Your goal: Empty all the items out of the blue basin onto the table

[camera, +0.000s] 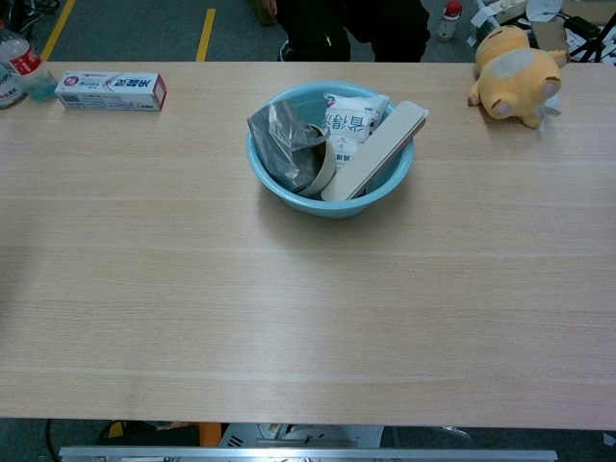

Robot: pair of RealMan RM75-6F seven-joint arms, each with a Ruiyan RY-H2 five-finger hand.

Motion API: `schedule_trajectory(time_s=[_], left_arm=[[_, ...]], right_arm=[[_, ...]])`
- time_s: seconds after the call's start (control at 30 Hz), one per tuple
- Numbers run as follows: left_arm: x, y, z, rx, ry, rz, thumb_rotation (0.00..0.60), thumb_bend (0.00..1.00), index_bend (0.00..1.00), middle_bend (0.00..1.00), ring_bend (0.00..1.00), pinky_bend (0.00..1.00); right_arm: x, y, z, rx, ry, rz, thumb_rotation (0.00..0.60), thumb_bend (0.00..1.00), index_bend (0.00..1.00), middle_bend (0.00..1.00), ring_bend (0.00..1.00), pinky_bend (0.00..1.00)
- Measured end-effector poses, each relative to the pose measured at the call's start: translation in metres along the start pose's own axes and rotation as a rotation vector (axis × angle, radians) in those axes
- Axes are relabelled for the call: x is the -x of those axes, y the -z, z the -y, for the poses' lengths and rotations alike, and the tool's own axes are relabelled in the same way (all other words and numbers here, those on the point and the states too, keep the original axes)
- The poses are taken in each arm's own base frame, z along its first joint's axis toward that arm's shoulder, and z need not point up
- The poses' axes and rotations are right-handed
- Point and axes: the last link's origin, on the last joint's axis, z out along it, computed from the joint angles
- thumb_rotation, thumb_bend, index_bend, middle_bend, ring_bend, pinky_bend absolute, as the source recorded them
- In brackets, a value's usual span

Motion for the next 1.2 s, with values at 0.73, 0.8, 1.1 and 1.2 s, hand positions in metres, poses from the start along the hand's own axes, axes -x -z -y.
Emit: schedule_trajectory(time_s=[0.73, 0.8, 1.1, 1.2], left_arm=[[0.001, 0.003, -0.007, 0.020, 0.014, -0.004, 0.600, 0.22, 0.30, 0.30, 0.25, 0.23], [0.001, 0.002, -0.007, 0.020, 0.015, -0.006, 0.600, 0.22, 0.30, 0.30, 0.25, 0.23], [0.001, 0.003, -0.003, 0.005, 0.012, -0.001, 0.600, 0.22, 0.30, 0.30, 0.25, 0.23], [0.000, 0.004, 0.000, -0.008, 0.013, 0.001, 0.600, 0.22, 0.30, 0.30, 0.25, 0.23]], right_arm=[[-0.018, -0.050, 0.045, -0.230, 0.048, 0.050, 0.600, 0.30, 0.28, 0.36, 0.27, 0.38], [-0.018, -0.061, 0.058, -0.268, 0.065, 0.072, 0.600, 0.30, 0.28, 0.36, 0.27, 0.38], [-0.008, -0.115, 0.115, -0.403, 0.153, 0.184, 0.600, 0.30, 0.28, 0.36, 0.28, 0.38], [0.001, -0.133, 0.136, -0.440, 0.184, 0.217, 0.600, 0.30, 0.28, 0.36, 0.28, 0.38]])
